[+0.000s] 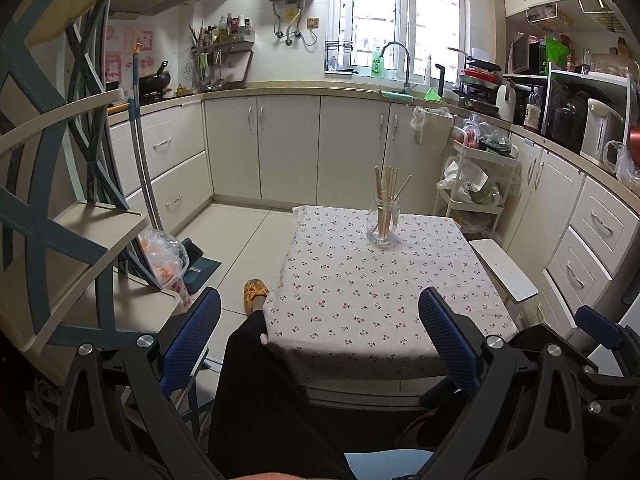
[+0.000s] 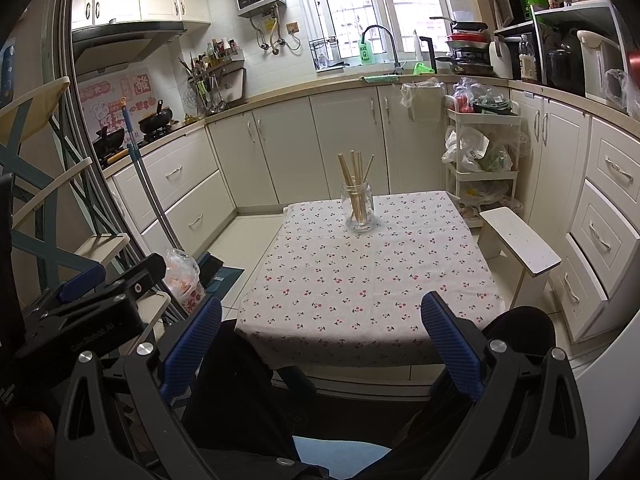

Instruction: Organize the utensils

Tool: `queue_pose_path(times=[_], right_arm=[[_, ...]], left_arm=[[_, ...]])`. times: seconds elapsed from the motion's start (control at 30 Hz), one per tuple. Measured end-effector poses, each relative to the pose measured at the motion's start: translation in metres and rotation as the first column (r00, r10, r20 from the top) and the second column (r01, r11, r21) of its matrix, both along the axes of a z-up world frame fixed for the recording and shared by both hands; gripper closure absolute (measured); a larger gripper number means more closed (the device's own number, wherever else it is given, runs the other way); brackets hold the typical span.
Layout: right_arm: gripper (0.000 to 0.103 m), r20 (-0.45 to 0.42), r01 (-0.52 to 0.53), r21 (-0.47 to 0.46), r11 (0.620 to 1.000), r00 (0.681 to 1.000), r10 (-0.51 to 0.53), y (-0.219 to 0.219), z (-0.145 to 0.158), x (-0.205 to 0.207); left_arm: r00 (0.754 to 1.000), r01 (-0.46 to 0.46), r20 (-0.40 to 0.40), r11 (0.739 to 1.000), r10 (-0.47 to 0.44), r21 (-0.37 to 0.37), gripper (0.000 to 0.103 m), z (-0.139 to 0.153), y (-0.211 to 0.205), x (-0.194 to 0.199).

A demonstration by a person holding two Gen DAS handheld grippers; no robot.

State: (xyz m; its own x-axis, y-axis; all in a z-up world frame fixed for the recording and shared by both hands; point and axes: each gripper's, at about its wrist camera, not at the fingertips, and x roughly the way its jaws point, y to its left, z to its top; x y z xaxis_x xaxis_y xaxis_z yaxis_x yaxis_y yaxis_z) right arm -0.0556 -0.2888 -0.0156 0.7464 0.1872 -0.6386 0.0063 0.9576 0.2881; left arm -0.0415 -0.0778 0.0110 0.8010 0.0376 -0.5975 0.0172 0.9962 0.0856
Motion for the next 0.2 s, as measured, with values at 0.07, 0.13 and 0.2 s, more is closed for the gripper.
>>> queue_pose_path(times=[0.07,0.13,0.2], right_arm=[[0.007,-0.001,0.0,0.0,1.0,1.0,0.0,-0.001,0.0002,0.0005],[0.007,-0.001,0.0,0.0,1.0,1.0,0.0,0.0002,0.0002,-0.0002],[0.007,-0.001,0.0,0.001,1.0,1.0,0.0,-0.0006,0.0003,0.0002]], left_arm=[[1.0,0.004,-0.001,1.0,-0.004,0.003,0.008,0.0002,-0.0002,0.0006],[1.0,0.005,-0.004,1.0,-0.005,0.005,0.008,0.0002,-0.0002,0.0015],[1.0,0.006,-0.007,1.0,-0.006,0.004,0.008,0.0,-0.0003,0.0019]])
